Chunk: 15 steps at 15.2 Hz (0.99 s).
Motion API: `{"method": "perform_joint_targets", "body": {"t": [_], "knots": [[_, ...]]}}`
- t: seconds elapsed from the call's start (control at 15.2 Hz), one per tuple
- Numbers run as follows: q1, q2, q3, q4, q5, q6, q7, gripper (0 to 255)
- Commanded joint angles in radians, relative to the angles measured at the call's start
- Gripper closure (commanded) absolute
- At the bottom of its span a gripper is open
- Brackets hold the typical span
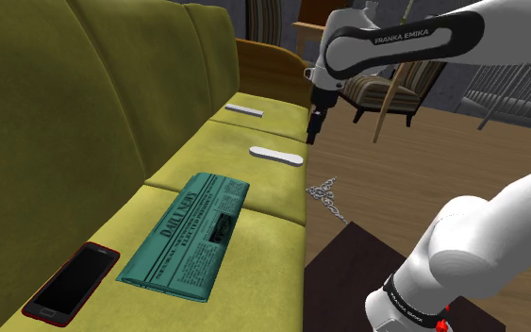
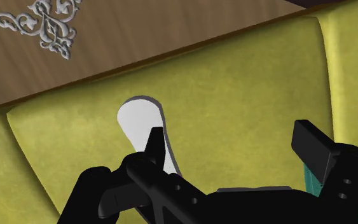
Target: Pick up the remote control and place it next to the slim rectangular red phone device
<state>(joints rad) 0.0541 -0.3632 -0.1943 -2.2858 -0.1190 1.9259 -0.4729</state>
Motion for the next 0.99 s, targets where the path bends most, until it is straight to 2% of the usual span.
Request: {"method": "perform_joint_targets", "body": {"t": [0.0,0.46,0.86,0.92], "knots": [[0.005,0.074,-0.02,0.028,0.01,0.05,-0.045,0],[0.014,0.34,-0.061,0.156,0.081,0.19,-0.199,0],[-0.003,0.571,-0.058,0.315,0.164,0.258,-0.327,0],[-0.004,0.578,-0.057,0.309,0.166,0.27,-0.329,0]]}}
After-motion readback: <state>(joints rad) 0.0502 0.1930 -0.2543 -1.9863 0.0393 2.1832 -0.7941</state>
